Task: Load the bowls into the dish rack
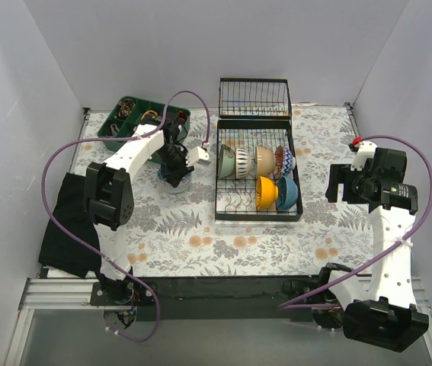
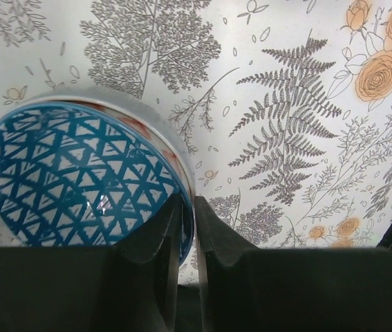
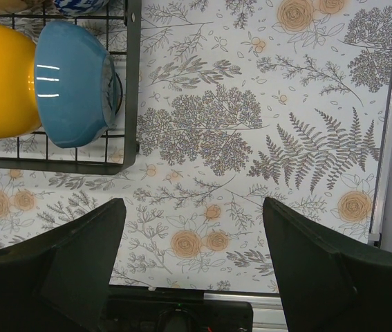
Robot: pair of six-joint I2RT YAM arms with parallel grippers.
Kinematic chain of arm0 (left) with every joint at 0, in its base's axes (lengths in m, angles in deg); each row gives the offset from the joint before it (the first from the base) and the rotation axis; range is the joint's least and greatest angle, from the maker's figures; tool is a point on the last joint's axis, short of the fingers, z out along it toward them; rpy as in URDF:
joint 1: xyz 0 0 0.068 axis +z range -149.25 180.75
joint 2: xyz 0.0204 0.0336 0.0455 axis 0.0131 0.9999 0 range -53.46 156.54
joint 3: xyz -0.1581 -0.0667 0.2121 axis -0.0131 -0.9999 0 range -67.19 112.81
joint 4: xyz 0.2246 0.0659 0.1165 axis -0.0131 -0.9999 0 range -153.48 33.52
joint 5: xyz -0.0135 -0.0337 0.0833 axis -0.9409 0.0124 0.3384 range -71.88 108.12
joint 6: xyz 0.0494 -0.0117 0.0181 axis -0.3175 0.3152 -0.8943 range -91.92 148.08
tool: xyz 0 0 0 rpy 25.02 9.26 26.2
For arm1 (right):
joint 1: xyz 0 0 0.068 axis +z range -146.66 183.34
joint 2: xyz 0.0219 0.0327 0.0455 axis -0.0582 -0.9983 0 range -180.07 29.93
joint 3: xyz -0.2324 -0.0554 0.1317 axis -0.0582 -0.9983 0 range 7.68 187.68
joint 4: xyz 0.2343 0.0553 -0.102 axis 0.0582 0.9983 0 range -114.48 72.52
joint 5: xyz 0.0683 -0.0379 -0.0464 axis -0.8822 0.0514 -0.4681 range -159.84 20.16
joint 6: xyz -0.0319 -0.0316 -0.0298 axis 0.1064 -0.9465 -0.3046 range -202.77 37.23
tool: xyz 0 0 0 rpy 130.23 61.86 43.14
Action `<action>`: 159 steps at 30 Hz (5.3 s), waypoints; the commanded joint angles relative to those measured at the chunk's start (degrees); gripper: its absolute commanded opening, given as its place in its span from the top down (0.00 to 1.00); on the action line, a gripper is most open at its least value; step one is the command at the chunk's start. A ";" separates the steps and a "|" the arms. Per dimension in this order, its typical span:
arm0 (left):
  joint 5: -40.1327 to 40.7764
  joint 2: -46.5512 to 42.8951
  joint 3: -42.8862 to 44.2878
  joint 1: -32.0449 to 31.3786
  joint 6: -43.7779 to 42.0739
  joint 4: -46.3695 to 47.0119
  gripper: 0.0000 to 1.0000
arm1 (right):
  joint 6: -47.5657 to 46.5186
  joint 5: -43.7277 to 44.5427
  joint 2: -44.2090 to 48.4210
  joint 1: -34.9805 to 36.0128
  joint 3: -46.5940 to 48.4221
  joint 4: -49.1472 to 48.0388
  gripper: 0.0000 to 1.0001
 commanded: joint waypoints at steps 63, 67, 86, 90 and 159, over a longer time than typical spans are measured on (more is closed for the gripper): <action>-25.12 -28.13 -45.63 -11.70 116.55 110.99 1.00 | -0.70 4.90 0.18 -1.75 0.45 -0.74 0.12; -18.27 -25.76 -43.61 -13.63 121.91 108.26 1.00 | -0.79 5.08 -0.26 -1.83 0.45 -0.82 0.12; -12.80 -14.78 -43.26 -15.92 134.92 111.69 1.00 | -1.32 5.52 -3.68 -2.01 0.27 -0.83 0.12; -12.88 -11.79 -42.56 -16.09 136.68 112.92 1.00 | -1.32 5.43 -4.30 -2.01 0.27 -0.83 0.12; 19.72 -21.81 -33.07 -10.56 32.80 38.56 0.48 | 0.18 0.86 4.93 -2.10 -2.72 -4.08 0.11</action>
